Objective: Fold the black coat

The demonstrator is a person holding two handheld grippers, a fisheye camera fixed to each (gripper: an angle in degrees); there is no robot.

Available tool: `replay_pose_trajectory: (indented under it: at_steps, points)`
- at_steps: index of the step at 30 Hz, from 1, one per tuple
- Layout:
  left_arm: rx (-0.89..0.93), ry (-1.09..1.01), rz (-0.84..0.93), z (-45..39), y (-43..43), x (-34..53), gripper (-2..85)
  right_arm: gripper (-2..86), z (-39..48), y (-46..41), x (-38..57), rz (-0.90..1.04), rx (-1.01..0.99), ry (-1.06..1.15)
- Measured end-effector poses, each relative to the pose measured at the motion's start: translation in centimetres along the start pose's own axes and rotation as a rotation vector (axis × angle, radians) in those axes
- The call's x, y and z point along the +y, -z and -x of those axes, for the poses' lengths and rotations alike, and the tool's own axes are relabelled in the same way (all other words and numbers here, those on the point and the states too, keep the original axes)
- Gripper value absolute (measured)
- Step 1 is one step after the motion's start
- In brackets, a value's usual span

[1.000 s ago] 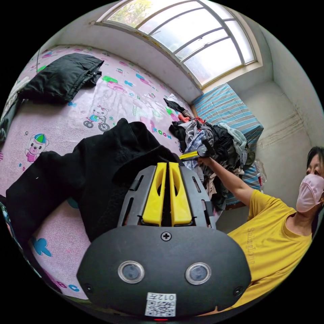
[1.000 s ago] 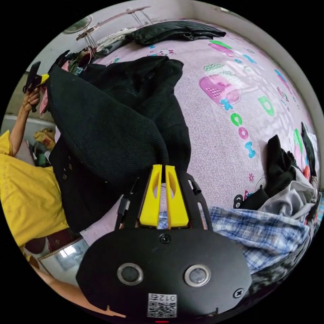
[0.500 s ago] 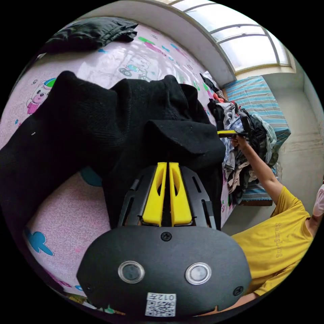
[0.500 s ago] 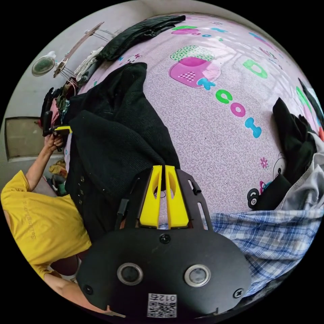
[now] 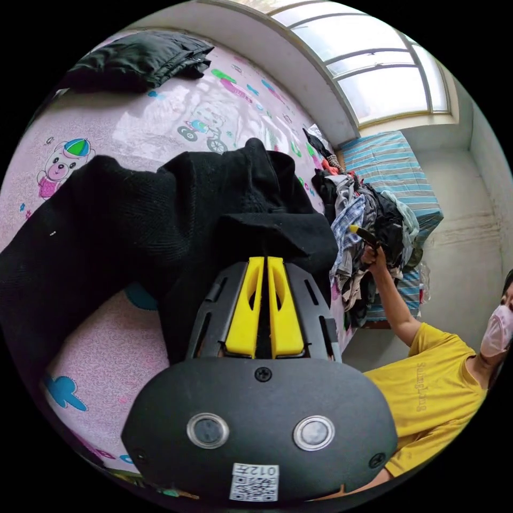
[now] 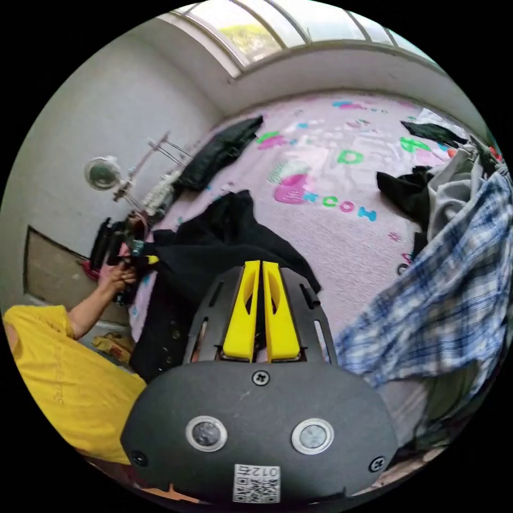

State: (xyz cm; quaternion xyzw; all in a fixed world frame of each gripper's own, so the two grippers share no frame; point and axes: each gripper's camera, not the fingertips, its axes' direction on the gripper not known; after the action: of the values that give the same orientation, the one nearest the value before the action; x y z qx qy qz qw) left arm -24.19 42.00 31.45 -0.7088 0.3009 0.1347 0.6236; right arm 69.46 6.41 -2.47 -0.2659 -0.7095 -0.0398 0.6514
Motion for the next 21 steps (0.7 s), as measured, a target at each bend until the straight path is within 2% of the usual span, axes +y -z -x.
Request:
replay_pose_trajectory:
  at_steps: [3, 9, 12, 15, 17, 19, 21]
  points:
    - [-0.027, 0.021, 0.033, 1.3, -0.6, 0.0, -0.1, 0.9, 2.6, -3.1, 2.6, -0.091, 0.002, -0.023]
    - [0.005, 0.131, 0.043, 4.5, -2.1, 1.4, 0.0, 0.1, 2.5, -12.3, 5.2, -0.030, 0.193, -0.164]
    - [0.058, 0.141, -0.024, 4.9, -1.1, 2.6, 0.1, 0.0, 4.2, -13.8, 5.0, 0.011, 0.276, -0.140]
    - [0.006, 0.152, -0.144, 4.2, 1.2, 4.6, 0.3, 0.0, 5.7, -14.5, 5.1, 0.036, 0.315, -0.135]
    - [-0.060, 0.182, -0.300, 3.1, 3.9, 7.1, 0.4, 0.0, 6.6, -14.1, 5.4, 0.015, 0.309, -0.152]
    - [-0.091, 0.125, -0.389, 1.3, 5.2, 8.7, 0.4, 0.1, 9.3, -13.0, 6.2, -0.059, 0.357, -0.093]
    - [-0.097, 0.074, -0.393, -0.5, 4.8, 9.4, 0.5, 0.2, 12.1, -12.6, 7.1, -0.127, 0.391, -0.016]
